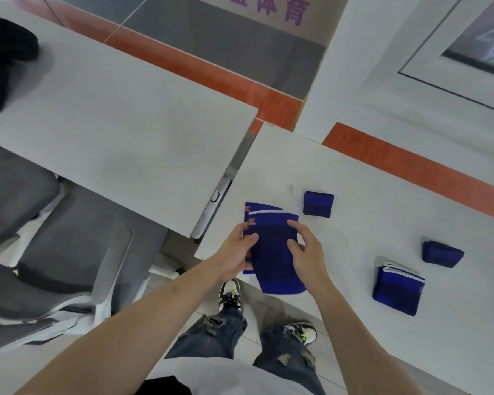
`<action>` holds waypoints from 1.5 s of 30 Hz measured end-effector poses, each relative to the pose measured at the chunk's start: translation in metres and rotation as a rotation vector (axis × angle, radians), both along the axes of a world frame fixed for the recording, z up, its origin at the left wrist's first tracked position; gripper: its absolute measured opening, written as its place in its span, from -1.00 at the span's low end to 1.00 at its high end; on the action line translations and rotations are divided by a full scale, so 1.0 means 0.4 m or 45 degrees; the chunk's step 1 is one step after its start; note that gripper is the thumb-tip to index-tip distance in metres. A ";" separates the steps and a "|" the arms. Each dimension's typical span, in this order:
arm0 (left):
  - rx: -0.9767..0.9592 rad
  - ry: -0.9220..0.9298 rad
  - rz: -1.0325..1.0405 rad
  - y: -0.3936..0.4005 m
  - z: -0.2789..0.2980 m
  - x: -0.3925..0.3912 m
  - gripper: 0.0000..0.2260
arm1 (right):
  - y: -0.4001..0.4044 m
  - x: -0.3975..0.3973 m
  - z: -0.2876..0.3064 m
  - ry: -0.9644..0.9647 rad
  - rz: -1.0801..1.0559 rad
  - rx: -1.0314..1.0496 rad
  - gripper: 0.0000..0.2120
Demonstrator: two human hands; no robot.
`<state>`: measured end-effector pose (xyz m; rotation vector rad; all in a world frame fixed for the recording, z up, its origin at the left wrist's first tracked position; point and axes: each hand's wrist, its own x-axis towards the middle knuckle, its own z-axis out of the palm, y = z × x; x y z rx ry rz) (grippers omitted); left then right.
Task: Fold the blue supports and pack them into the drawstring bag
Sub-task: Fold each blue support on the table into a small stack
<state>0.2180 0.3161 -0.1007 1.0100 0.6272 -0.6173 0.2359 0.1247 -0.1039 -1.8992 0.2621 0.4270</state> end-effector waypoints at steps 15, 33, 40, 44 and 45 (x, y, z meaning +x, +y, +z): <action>0.584 -0.223 -0.296 0.018 -0.094 0.005 -0.45 | 0.032 0.064 -0.116 -0.102 0.491 -0.445 -0.32; 1.055 -0.441 -0.754 0.024 -0.183 -0.018 -0.26 | 0.040 0.082 -0.194 -0.037 0.611 -0.764 -0.22; 1.397 -0.455 -0.996 0.006 -0.209 -0.023 -0.20 | 0.045 0.090 -0.197 -0.013 0.769 -0.975 -0.29; 1.551 -0.440 -1.075 -0.010 -0.215 -0.017 -0.17 | 0.035 0.090 -0.182 -0.093 0.690 -1.041 -0.28; 1.534 -0.431 -1.044 -0.013 -0.216 -0.017 -0.18 | 0.028 0.088 -0.182 -0.096 0.686 -1.041 -0.27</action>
